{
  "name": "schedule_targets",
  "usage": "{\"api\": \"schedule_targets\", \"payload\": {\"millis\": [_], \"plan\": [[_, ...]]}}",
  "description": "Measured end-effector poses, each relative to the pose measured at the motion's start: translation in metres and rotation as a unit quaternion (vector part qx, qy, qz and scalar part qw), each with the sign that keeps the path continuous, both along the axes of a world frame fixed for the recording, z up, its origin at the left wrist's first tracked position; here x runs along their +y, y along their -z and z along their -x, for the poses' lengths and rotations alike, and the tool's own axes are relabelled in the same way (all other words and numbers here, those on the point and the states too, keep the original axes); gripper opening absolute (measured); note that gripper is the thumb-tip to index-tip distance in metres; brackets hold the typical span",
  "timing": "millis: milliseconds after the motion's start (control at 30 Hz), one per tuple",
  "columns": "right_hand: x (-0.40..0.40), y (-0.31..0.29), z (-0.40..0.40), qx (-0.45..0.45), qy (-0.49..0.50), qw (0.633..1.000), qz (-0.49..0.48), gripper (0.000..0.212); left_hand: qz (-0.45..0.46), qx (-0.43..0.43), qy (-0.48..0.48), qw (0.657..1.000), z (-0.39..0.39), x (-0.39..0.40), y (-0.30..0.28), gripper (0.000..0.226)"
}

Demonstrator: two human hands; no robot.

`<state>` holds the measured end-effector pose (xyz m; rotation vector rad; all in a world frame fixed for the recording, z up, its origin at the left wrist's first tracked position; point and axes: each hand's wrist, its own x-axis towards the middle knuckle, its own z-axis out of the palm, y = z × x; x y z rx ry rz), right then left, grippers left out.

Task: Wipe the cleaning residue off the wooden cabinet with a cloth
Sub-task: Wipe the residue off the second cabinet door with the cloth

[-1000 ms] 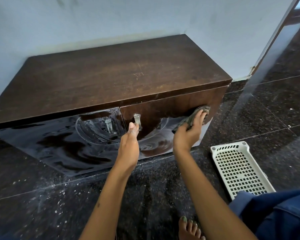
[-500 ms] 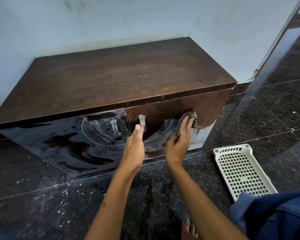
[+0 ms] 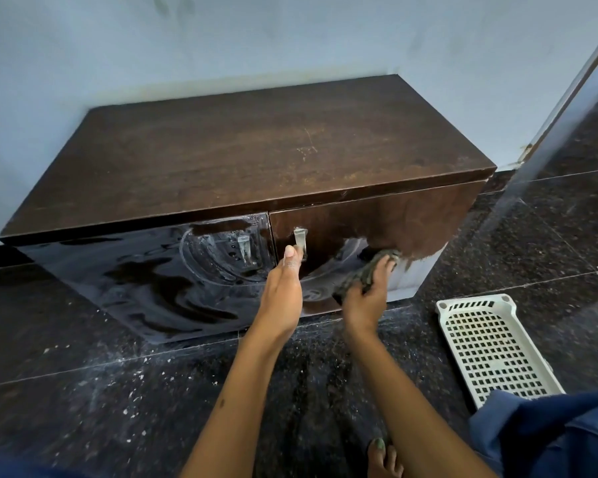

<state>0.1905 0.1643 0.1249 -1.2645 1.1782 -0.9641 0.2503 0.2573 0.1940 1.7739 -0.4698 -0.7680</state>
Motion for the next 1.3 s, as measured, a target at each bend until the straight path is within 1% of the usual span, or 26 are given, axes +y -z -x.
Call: {"api": "schedule_targets", "payload": {"millis": [33,100,167,233,333,400,467,533,600,633,667,700,767,800,900,967,1067,1100,1167,1233,1300], "plan": [[-0.004,-0.003,0.001,0.004,0.009,1.0,-0.016,0.066,0.002,0.005,-0.001,1.0,-0.001,0.0,-0.001,0.063],[-0.001,-0.016,-0.007,-0.012,0.016,1.0,0.02,0.066,0.009,0.01,-0.001,1.0,-0.004,-0.002,-0.001,0.061],[0.017,-0.027,-0.022,-0.03,-0.013,0.997,0.067,0.07,0.012,0.008,-0.005,1.0,-0.005,-0.003,0.0,0.058],[0.037,-0.026,-0.029,-0.023,-0.053,0.994,0.093,0.071,0.013,0.001,-0.009,1.0,-0.005,-0.002,0.003,0.059],[0.041,-0.017,-0.02,-0.012,-0.081,0.992,0.092,0.072,0.013,0.003,-0.005,1.0,-0.004,0.0,0.004,0.06],[0.033,-0.015,-0.013,-0.001,-0.074,0.995,0.074,0.071,0.012,0.006,0.003,1.0,-0.005,0.0,0.003,0.06],[0.03,-0.016,-0.017,0.01,-0.057,0.995,0.081,0.071,0.014,0.008,0.011,1.0,-0.005,-0.001,0.0,0.061],[0.038,-0.018,-0.023,0.019,-0.073,0.987,0.144,0.071,0.02,0.013,0.01,1.0,-0.006,-0.002,0.0,0.061],[0.049,-0.007,-0.023,0.029,-0.134,0.967,0.214,0.067,0.023,0.015,0.005,1.0,-0.006,-0.002,0.0,0.061],[0.053,0.001,-0.02,0.035,-0.164,0.96,0.223,0.065,0.021,0.017,0.005,1.0,-0.006,-0.001,0.0,0.062],[0.054,0.008,-0.016,0.04,-0.18,0.96,0.21,0.065,0.016,0.018,0.008,1.0,-0.005,0.0,0.0,0.062],[0.052,0.013,-0.011,0.043,-0.179,0.967,0.175,0.067,0.011,0.018,0.011,1.0,-0.004,0.001,0.001,0.062],[0.039,0.014,-0.005,0.052,-0.133,0.987,0.069,0.07,0.003,0.022,0.017,1.0,-0.005,0.003,0.0,0.062],[0.033,0.011,-0.005,0.057,-0.107,0.992,0.042,0.07,0.003,0.023,0.021,1.0,-0.006,0.003,-0.002,0.062],[0.028,-0.002,-0.018,0.047,-0.085,0.992,0.075,0.07,0.018,0.024,0.03,0.999,-0.01,0.004,-0.004,0.061],[0.042,-0.007,-0.026,0.025,-0.111,0.99,0.08,0.071,0.023,0.029,0.025,0.999,-0.009,0.004,-0.003,0.062],[0.057,-0.001,-0.025,0.017,-0.153,0.985,0.08,0.07,0.026,0.033,0.029,0.999,-0.007,0.005,-0.005,0.061],[0.055,0.001,-0.023,0.016,-0.158,0.986,0.06,0.07,0.029,0.039,0.034,0.998,-0.007,0.006,-0.007,0.061],[0.046,-0.001,-0.023,0.004,-0.139,0.99,-0.017,0.069,0.027,0.045,0.045,0.998,-0.009,0.006,-0.013,0.06],[0.04,-0.009,-0.028,-0.03,-0.111,0.989,-0.095,0.067,0.021,0.042,0.058,0.997,-0.011,0.006,-0.017,0.059],[0.044,-0.016,-0.037,-0.075,-0.113,0.981,-0.138,0.067,0.02,0.043,0.066,0.997,-0.009,0.007,-0.017,0.059]]}}
